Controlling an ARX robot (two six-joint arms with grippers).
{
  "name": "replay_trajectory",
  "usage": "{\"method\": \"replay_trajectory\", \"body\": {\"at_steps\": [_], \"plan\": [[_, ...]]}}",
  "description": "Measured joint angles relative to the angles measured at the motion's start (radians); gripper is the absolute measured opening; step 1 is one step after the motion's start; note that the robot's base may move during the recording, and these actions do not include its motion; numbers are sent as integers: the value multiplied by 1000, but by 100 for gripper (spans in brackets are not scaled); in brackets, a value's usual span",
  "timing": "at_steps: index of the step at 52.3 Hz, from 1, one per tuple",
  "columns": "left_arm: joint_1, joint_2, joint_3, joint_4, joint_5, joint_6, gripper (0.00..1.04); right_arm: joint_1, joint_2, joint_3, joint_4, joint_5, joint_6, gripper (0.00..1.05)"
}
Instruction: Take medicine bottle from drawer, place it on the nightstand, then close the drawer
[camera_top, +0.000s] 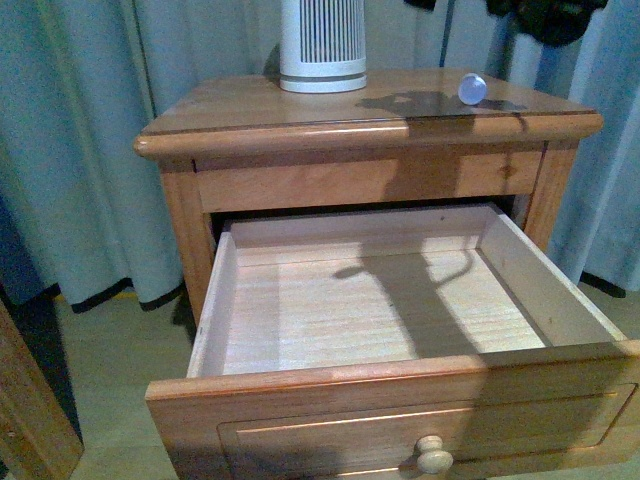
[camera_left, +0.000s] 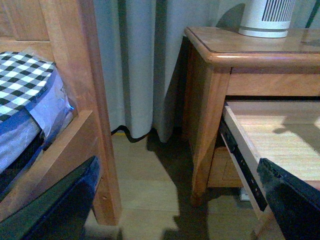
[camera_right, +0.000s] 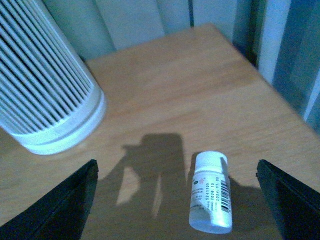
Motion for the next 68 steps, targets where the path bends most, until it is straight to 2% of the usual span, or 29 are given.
{"method": "replay_trajectory", "body": {"at_steps": [8,15,23,33,38,43,46,55,68], "plan": [[0,0,0,0,0,0,98,-34,-317,-304,122,2,-24,98],[0,0,0,0,0,0,98,-83,-597,-657,211,-12,-24,98],[0,0,0,0,0,0,98,-104,-855,-1028,222,-33,-11,98],[0,0,0,0,0,0,98,-44,-1141,-1391,159,-16,28,98],[0,0,0,0,0,0,98,55,-1197,-1567,149,42,85,98],[0,0,0,0,0,0,98,121,-1112,-1666,262,79,108,98],[0,0,0,0,0,0,98,128,-1025,-1680,359,82,116,98],[0,0,0,0,0,0,98,145,-621,-1625,746,79,90,98],[0,0,0,0,0,0,98,120,-284,-1440,956,51,6,98]]}}
